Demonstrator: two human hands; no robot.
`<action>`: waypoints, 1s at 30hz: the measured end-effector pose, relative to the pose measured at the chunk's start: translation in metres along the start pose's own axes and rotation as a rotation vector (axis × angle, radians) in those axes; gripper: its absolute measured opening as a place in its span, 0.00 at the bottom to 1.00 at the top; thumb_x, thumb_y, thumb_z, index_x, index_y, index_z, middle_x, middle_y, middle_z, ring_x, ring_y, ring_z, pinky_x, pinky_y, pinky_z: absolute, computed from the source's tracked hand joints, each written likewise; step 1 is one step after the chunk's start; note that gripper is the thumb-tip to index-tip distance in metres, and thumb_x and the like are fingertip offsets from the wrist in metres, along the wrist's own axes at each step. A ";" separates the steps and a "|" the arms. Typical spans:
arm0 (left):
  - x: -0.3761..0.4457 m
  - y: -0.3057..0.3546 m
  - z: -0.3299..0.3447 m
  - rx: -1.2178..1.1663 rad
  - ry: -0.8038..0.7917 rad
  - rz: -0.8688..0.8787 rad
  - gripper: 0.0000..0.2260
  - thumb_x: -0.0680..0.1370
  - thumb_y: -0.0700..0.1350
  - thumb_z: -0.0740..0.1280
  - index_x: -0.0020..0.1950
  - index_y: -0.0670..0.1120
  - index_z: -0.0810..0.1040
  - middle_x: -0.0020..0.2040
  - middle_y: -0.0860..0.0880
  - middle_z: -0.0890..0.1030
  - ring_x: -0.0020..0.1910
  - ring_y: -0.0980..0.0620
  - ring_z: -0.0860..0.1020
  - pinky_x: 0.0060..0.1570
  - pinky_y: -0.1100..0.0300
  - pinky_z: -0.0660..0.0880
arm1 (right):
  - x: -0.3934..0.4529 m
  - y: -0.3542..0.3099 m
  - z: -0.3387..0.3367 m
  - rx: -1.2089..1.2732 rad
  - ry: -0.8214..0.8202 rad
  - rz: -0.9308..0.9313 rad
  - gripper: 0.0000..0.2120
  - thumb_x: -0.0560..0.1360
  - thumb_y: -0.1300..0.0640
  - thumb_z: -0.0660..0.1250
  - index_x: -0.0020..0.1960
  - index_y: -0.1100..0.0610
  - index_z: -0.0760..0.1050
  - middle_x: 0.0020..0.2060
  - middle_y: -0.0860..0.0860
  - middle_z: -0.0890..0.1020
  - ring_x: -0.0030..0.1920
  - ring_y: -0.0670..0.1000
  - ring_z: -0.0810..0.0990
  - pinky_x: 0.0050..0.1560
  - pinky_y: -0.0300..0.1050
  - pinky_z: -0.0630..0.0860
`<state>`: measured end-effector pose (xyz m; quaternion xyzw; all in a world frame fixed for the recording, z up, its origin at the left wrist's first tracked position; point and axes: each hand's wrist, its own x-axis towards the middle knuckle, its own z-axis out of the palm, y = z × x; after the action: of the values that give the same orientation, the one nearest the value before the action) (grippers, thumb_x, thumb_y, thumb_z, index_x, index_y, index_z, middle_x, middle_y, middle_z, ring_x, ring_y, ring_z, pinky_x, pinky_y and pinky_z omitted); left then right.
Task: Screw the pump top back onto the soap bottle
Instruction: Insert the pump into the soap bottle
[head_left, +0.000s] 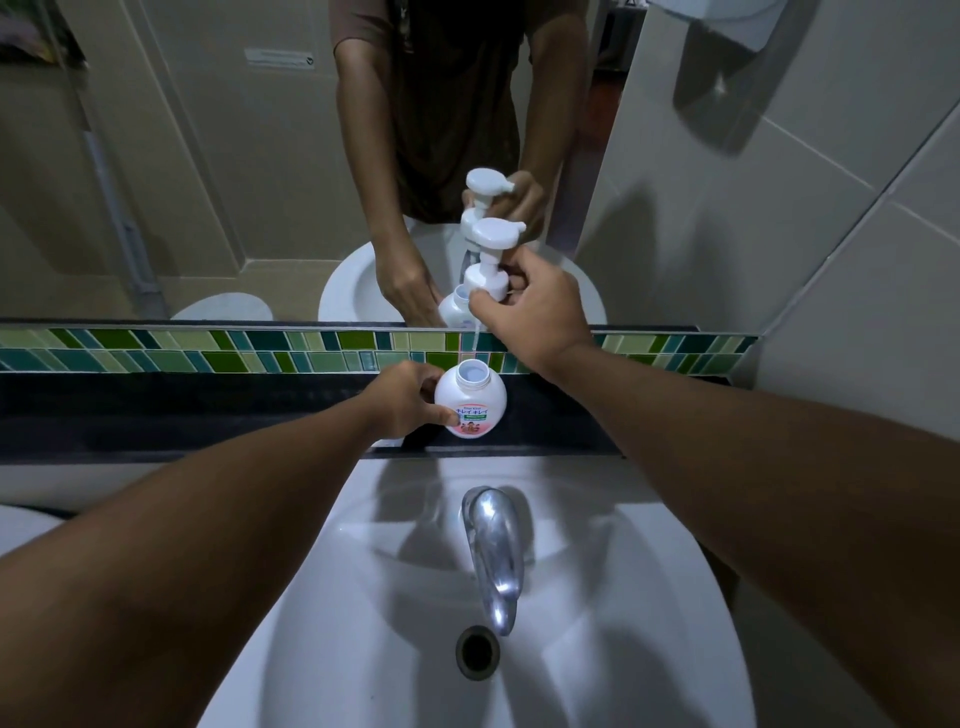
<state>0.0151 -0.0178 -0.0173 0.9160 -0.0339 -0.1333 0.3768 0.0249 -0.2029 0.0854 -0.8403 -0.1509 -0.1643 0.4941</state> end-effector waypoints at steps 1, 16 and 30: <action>0.000 0.000 0.000 0.000 0.002 -0.001 0.24 0.68 0.47 0.83 0.62 0.45 0.84 0.56 0.47 0.87 0.54 0.47 0.85 0.63 0.46 0.79 | -0.001 0.000 0.001 -0.005 -0.004 0.001 0.14 0.71 0.56 0.75 0.54 0.59 0.81 0.44 0.51 0.87 0.44 0.50 0.85 0.49 0.47 0.83; -0.002 0.000 0.000 -0.009 0.002 0.021 0.23 0.68 0.45 0.83 0.62 0.45 0.84 0.55 0.47 0.88 0.53 0.47 0.85 0.62 0.48 0.80 | -0.037 0.039 0.023 -0.083 -0.079 0.043 0.16 0.67 0.56 0.75 0.52 0.59 0.80 0.43 0.55 0.85 0.43 0.56 0.84 0.47 0.57 0.82; -0.001 0.000 0.000 0.014 0.014 0.035 0.23 0.68 0.46 0.83 0.61 0.45 0.84 0.55 0.46 0.88 0.54 0.46 0.85 0.61 0.46 0.79 | -0.048 0.053 0.032 -0.121 -0.091 0.028 0.16 0.66 0.57 0.77 0.51 0.60 0.80 0.44 0.55 0.84 0.44 0.55 0.83 0.47 0.53 0.81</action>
<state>0.0141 -0.0177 -0.0175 0.9188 -0.0483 -0.1202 0.3729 0.0080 -0.2042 0.0090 -0.8772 -0.1513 -0.1280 0.4374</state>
